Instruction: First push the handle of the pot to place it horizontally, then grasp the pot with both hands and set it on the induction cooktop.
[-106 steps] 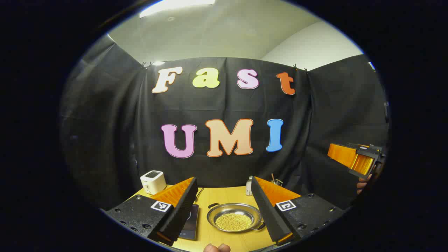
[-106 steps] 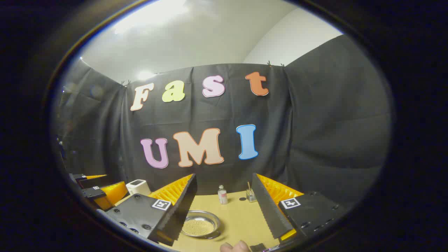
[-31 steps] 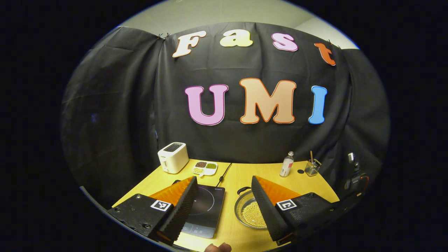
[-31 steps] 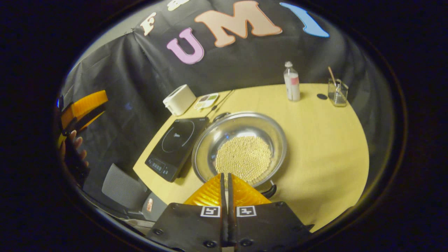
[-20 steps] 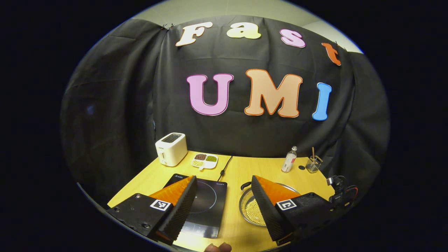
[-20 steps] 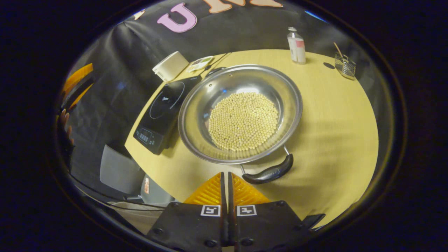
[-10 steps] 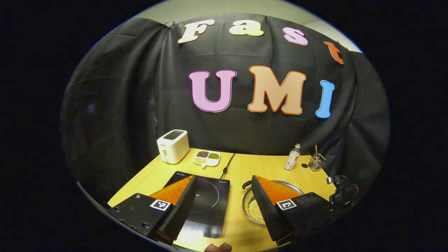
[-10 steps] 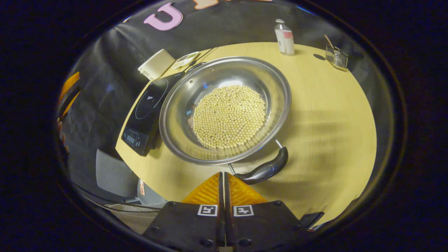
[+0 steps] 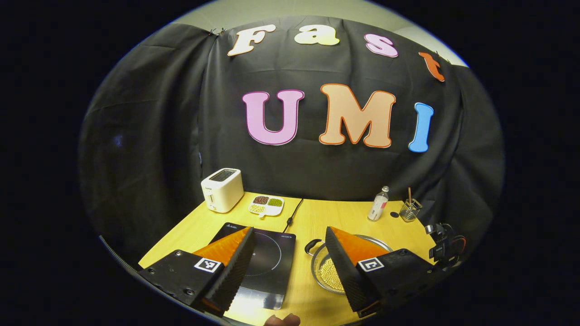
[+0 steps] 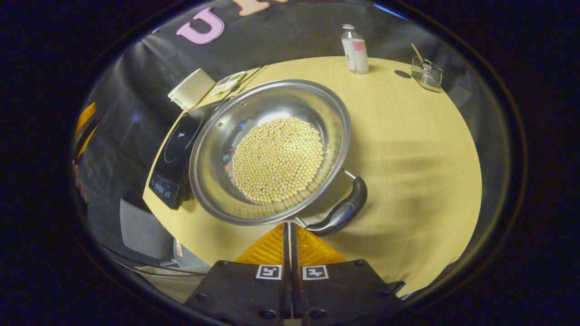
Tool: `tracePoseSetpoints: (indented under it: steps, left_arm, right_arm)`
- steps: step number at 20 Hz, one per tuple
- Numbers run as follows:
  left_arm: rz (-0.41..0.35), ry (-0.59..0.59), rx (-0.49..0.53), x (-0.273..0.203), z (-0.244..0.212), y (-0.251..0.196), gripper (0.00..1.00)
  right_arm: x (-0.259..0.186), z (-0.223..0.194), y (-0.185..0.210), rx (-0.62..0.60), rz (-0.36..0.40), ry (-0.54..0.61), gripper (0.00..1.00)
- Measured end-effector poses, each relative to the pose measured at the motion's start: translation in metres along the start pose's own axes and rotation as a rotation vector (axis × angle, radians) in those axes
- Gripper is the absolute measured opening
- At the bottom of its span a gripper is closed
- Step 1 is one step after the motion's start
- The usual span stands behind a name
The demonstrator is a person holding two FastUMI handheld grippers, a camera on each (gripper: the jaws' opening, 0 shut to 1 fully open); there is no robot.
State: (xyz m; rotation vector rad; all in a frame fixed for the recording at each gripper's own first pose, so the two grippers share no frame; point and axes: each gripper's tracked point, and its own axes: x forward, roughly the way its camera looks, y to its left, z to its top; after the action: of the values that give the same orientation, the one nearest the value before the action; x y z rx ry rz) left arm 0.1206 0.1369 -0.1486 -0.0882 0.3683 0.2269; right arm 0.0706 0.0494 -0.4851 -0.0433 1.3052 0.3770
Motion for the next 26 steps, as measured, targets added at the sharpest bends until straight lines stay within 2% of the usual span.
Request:
tracePoseSetpoints:
  steps: [2, 3, 9, 11, 13, 14, 15, 19, 22, 23, 26]
  left_arm:
    - [0.005, -0.002, 0.002, 0.000, 0.002, 0.002, 0.93]
    - [0.007, -0.003, 0.003, 0.000, 0.001, 0.002, 0.94]
    - [0.022, -0.004, 0.002, -0.001, 0.002, 0.007, 0.94]
    - [0.027, -0.005, 0.002, -0.002, 0.002, 0.010, 0.94]
    - [0.031, -0.006, 0.002, -0.003, 0.002, 0.012, 0.94]
    - [0.033, -0.005, 0.002, -0.004, 0.002, 0.014, 0.94]
    - [0.035, -0.005, 0.001, -0.004, 0.002, 0.016, 0.94]
    - [0.040, -0.008, 0.005, -0.006, 0.002, 0.022, 0.94]
    - [0.036, -0.009, 0.009, -0.011, 0.002, 0.027, 0.94]
    - [0.035, -0.010, 0.011, -0.011, 0.002, 0.028, 0.94]
    - [0.025, -0.003, 0.010, -0.013, -0.002, 0.033, 0.94]
  right_arm:
    - [0.001, 0.003, -0.006, -0.009, -0.010, -0.004, 0.03]
    - [0.002, 0.004, -0.009, -0.016, -0.018, -0.006, 0.00]
    - [0.006, 0.017, -0.034, -0.081, -0.092, -0.009, 0.03]
    - [0.006, 0.020, -0.039, -0.070, -0.100, -0.014, 0.00]
    - [0.005, 0.026, -0.046, -0.055, -0.111, -0.021, 0.03]
    - [0.005, 0.028, -0.047, -0.051, -0.112, -0.023, 0.00]
    - [0.005, 0.031, -0.048, -0.051, -0.116, -0.024, 0.02]
    - [0.008, 0.037, -0.055, -0.066, -0.143, -0.033, 0.00]
    - [0.008, 0.040, -0.058, -0.060, -0.160, -0.040, 0.02]
    - [0.009, 0.042, -0.059, -0.058, -0.166, -0.041, 0.00]
    - [0.009, 0.046, -0.063, -0.046, -0.187, -0.047, 0.03]
